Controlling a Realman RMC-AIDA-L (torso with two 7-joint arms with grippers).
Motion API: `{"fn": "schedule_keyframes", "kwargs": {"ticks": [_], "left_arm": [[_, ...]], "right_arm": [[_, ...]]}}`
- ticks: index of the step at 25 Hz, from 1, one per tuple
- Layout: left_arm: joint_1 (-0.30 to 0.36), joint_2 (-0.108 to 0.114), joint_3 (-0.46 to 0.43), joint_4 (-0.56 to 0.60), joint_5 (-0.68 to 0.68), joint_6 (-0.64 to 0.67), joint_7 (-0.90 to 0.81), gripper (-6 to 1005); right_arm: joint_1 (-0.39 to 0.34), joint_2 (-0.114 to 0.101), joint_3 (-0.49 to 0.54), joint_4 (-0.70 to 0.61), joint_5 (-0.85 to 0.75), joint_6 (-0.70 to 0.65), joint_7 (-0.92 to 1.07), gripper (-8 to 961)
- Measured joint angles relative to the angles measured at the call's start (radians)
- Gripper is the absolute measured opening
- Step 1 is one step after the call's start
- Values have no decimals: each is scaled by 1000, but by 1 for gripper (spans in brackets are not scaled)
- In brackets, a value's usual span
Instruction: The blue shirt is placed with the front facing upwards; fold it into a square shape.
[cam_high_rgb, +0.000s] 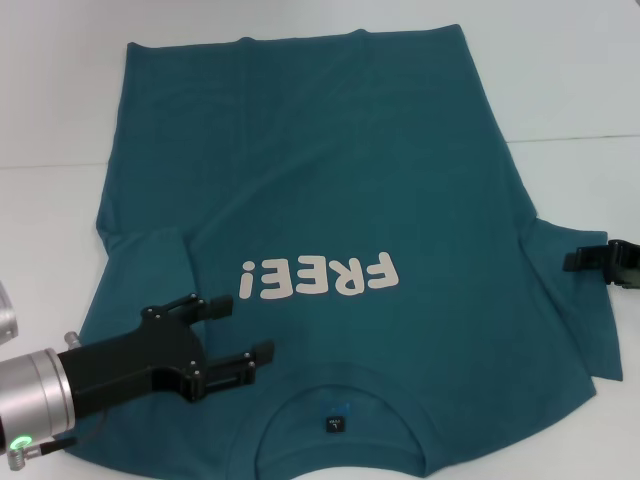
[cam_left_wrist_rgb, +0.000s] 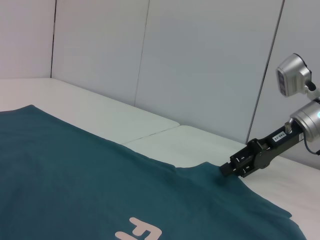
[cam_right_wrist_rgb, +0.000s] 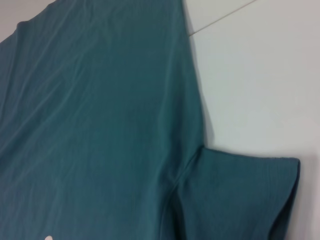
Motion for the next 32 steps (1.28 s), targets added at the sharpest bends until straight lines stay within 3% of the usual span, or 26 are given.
{"fn": "schedule_keyframes", "kwargs": {"ticks": [2,5,16,21,32], "left_arm": [[0,0,0,0,0,0,0,837],[0,0,0,0,0,0,0,837],[-1,0,-3,0,0,1,0,837],[1,0,-7,1,0,1,-1,837],[0,0,-8,1,-2,15,0,837]], "right_arm": [[0,0,0,-3,0,-8,-11,683],[0,0,0,-7,-1,-17,-19,436],[-8,0,0,-16,1,-27,-72,186],[-8,-3,0,-17,1,-32,-73,1],[-8,-17,1,-32,3,-57,-73,4]]}}
